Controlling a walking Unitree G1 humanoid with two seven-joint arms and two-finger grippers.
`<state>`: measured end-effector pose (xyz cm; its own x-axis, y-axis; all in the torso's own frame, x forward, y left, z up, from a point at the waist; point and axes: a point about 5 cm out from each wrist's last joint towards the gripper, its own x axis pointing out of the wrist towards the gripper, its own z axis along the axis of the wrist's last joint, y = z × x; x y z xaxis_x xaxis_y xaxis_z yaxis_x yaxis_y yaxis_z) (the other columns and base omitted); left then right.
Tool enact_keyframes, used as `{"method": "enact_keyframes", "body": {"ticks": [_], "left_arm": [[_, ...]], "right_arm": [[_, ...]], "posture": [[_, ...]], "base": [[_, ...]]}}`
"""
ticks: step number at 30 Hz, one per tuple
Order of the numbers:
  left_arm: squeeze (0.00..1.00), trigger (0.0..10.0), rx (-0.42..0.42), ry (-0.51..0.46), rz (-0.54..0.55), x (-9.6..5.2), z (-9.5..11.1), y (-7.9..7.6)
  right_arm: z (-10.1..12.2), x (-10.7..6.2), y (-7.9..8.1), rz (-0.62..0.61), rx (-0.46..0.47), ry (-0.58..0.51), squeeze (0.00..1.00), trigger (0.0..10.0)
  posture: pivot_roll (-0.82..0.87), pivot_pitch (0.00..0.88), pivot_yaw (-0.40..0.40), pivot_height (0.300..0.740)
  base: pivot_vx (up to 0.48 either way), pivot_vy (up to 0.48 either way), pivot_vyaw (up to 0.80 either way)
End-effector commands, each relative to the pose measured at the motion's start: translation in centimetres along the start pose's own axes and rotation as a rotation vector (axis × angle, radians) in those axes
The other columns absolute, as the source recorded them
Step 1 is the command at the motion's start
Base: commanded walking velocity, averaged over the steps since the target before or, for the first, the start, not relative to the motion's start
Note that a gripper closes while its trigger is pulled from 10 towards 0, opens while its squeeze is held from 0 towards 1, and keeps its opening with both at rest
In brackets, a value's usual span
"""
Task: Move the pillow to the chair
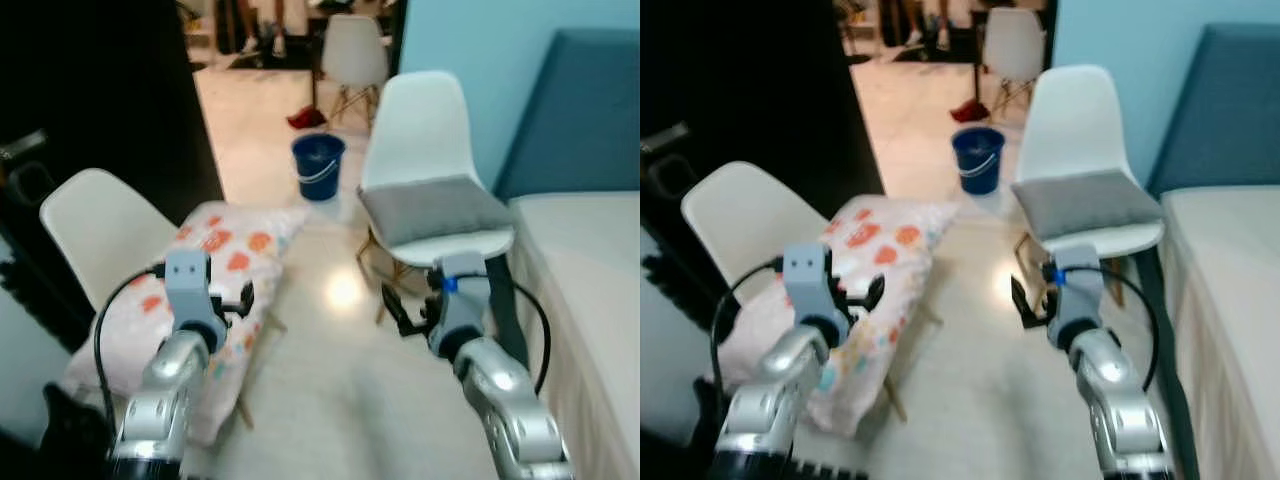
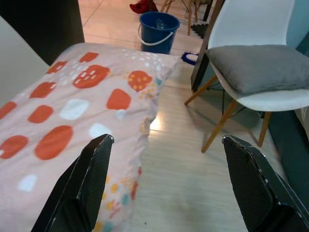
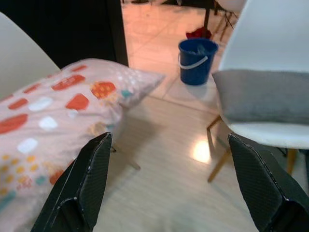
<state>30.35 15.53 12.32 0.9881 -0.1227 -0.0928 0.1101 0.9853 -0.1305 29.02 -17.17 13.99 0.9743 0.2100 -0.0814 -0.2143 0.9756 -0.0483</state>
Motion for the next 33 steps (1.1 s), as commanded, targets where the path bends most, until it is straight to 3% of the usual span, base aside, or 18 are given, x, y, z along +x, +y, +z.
{"method": "enact_keyframes", "body": {"ticks": [1,33], "left_arm": [[0.0,10.0,0.015,0.02,0.002,-0.2,-0.53,0.32],[0.0,10.0,-0.054,0.014,0.002,-0.06,-0.63,0.47]], "right_arm": [[-0.57,-0.01,0.15,0.004,0.03,0.023,0.0,10.0],[-0.73,0.06,-0.11,-0.001,0.069,0.027,0.0,10.0]], "posture": [[-0.07,0.0,0.011,0.725],[-0.07,0.0,0.011,0.725]], "base": [[0.0,-0.461,0.0],[0.0,-0.029,0.0]]}}
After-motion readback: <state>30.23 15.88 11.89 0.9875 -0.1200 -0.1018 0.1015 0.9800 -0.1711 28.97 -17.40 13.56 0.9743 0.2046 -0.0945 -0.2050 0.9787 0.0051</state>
